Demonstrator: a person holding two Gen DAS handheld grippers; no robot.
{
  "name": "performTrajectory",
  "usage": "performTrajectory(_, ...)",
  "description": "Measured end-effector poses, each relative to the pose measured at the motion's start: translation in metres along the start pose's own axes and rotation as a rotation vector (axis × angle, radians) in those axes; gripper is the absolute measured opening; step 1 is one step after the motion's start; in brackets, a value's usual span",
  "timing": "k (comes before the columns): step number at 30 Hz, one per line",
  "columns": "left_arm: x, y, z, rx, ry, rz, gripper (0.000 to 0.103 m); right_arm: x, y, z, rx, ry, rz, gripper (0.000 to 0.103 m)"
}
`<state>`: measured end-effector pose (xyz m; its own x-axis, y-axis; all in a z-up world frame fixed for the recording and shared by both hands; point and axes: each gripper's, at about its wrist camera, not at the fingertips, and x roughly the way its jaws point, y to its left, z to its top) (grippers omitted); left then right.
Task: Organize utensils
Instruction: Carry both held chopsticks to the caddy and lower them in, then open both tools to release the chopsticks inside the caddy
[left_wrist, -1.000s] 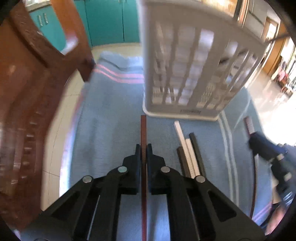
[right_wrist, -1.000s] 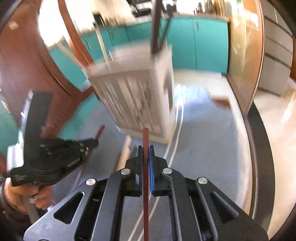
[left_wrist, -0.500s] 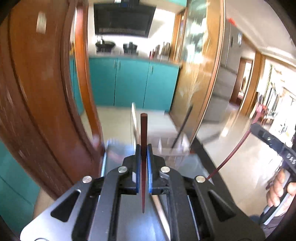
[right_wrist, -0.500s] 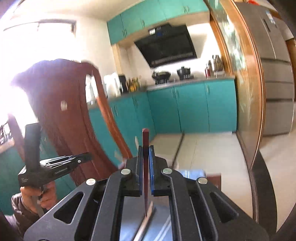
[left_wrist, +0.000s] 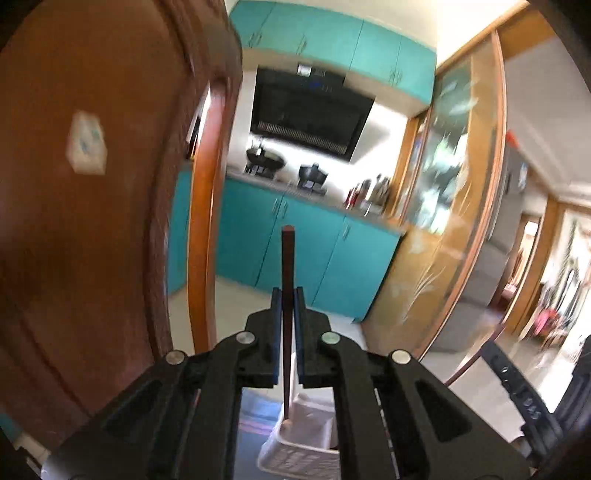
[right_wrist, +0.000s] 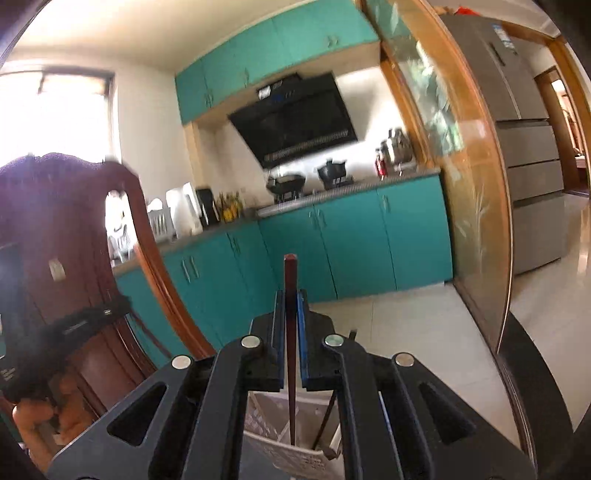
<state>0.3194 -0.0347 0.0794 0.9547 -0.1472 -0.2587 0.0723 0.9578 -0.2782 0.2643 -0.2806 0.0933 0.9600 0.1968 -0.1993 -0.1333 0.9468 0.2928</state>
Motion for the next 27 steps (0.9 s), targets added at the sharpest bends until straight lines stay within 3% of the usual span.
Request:
performTrajectory(4,0.030,0.004,-0.021,-0.003,0.096,0.002,0.007,0.009,0.008,-0.014,-0.071,0.038,-0.018,0.007)
performTrajectory(9,0.041,0.005,-0.036,0.016,0.138,-0.001,0.007,0.013,0.010,-0.021,-0.084,0.071,-0.029,0.008)
performTrajectory(14,0.032,-0.004,-0.037,0.055,0.108,-0.010,0.007,-0.001,0.009,-0.021,-0.087,0.045,-0.030,0.015)
performTrajectory(17,0.011,-0.001,-0.040,0.068,0.059,-0.029,0.007,-0.032,0.020,-0.019,-0.134,-0.015,0.071,0.015)
performTrajectory(19,-0.005,0.002,-0.040,0.084,0.009,-0.043,0.008,-0.044,0.030,-0.026,-0.182,-0.002,0.148,0.015)
performTrajectory(21,-0.017,0.005,-0.046,0.101,-0.018,-0.038,0.011,-0.046,0.040,-0.042,-0.240,0.074,0.245,0.017)
performTrajectory(23,-0.023,0.010,-0.054,0.109,-0.022,-0.029,0.015,-0.033,0.049,-0.077,-0.306,0.229,0.316,0.021)
performTrajectory(25,-0.022,0.018,-0.065,0.114,0.007,-0.024,0.018,-0.014,0.051,-0.113,-0.340,0.360,0.281,0.021)
performTrajectory(27,-0.015,0.023,-0.077,0.124,0.058,-0.006,0.018,0.016,0.048,-0.156,-0.345,0.534,0.175,0.021)
